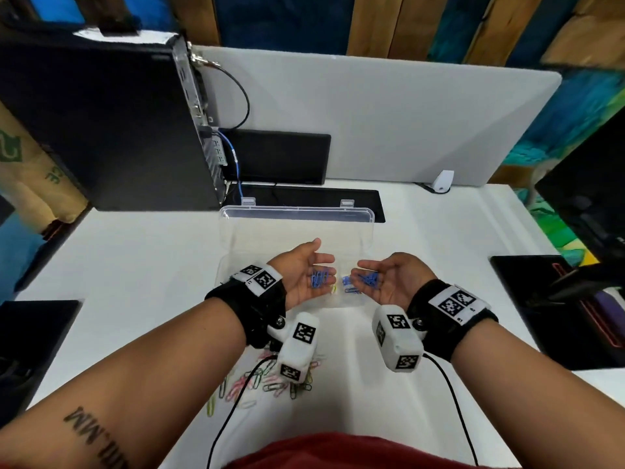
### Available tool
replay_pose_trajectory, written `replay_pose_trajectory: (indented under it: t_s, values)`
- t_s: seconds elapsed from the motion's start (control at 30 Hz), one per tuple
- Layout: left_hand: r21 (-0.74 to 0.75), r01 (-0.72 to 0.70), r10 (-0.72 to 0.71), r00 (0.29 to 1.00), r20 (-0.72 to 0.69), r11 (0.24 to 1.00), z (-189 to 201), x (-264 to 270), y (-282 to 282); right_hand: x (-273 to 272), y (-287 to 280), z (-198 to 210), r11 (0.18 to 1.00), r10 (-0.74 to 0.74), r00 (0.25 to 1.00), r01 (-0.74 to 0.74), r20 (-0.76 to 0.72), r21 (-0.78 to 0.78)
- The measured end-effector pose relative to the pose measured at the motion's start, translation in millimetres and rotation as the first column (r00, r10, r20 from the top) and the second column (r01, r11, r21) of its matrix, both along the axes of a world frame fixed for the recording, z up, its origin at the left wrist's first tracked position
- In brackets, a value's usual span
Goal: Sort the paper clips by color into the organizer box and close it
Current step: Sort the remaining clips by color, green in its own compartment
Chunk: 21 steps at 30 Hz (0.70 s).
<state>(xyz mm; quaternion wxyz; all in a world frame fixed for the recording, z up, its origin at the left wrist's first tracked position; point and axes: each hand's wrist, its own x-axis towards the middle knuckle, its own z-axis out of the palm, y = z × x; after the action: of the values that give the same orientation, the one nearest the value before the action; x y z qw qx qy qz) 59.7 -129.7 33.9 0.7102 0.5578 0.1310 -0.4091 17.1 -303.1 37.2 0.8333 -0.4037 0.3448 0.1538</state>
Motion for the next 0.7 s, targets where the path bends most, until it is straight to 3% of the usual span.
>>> replay_pose_trajectory:
  t_s: [0.4,0.57,0.7]
  values:
    - [0.090,0.049,-0.048,0.999,-0.005,0.995,-6,26,-56,19,-24,-3,0.983,0.134,0.990,-0.138,-0.040,-0.118]
    - [0.113,0.113,-0.115,0.993,0.013,0.987,-9,29,-59,23,-24,-4,0.971,0.177,0.984,-0.180,-0.034,-0.160]
    - [0.127,0.141,-0.147,0.988,0.037,0.982,-5,27,-51,19,-20,-5,0.932,0.235,0.972,-0.227,-0.006,-0.281]
